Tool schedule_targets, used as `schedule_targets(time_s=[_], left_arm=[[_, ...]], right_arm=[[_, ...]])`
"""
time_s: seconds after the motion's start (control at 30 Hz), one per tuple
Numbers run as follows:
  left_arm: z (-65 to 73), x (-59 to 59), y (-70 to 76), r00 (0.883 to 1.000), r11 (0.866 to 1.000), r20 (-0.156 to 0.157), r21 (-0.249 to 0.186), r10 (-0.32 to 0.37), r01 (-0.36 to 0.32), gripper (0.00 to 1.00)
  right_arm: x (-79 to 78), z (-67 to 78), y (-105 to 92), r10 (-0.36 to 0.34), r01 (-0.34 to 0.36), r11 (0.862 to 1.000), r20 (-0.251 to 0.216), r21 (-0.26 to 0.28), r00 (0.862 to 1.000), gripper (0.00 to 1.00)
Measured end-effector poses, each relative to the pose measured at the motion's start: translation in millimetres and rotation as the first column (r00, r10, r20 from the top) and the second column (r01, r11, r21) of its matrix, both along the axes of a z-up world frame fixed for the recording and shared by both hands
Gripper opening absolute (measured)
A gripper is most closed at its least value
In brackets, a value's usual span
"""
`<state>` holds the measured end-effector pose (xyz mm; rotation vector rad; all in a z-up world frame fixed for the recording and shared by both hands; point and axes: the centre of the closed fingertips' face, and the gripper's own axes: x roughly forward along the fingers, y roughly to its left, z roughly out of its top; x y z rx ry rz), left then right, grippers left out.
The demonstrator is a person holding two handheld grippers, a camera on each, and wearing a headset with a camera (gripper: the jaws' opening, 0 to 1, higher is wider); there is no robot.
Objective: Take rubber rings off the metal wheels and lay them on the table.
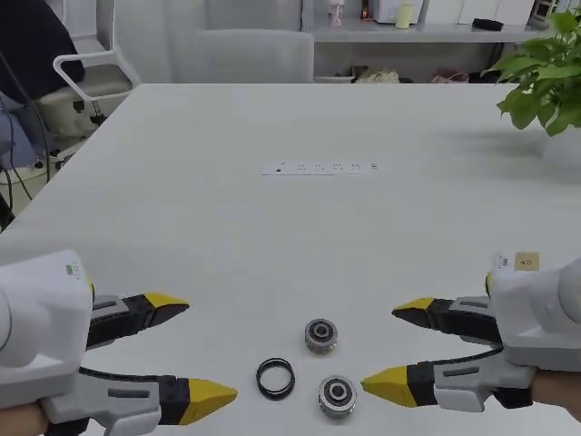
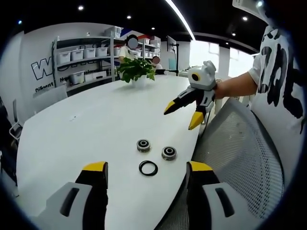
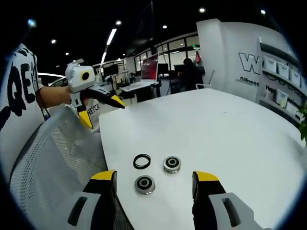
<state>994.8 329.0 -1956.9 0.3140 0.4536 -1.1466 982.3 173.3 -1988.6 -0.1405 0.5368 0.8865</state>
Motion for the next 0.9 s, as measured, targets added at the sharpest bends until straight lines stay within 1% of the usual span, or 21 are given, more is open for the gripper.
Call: schedule_targets(time_s=[0.2, 0.27, 0.5, 0.63, 0.8, 0.9], left_arm=[[1.1, -0.6, 1.4, 1.000, 1.000, 0.012, 0.004, 0.000, 0.000, 0.66], [1.3, -0.5, 2.3, 1.000, 1.000, 0.012, 0.003, 0.003, -0.003, 0.66], [1.2, -2.2, 2.1, 1.000, 1.000, 0.011, -0.002, 0.007, -0.007, 0.67], [-0.4, -3.6, 2.9, 1.000, 1.000, 0.009, 0.001, 0.010, -0.010, 0.67], [-2.6, -4.3, 5.2, 1.000, 1.000, 0.020, 0.013, 0.013, -0.014, 0.67], [-3.8, -4.6, 6.6, 1.000, 1.000, 0.021, 0.015, 0.018, -0.018, 0.67]], right_arm=[[-5.5, 1.8, -9.7, -0.028, 0.029, 1.000, 0.017, -0.012, 0.999, 0.65], [-7.1, 3.4, -13.3, -0.039, 0.039, 0.999, 0.028, -0.013, 0.999, 0.64], [-9.3, 4.1, -22.7, -0.075, 0.075, 0.997, 0.035, -0.019, 0.997, 0.68], [-14.2, 1.3, -22.7, -0.072, 0.073, 0.997, 0.033, -0.031, 0.997, 0.69], [-18.2, -1.9, -22.5, -0.061, 0.063, 0.997, 0.036, -0.051, 0.997, 0.70], [-19.5, -2.7, -23.1, -0.057, 0.059, 0.996, 0.037, -0.060, 0.998, 0.71]])
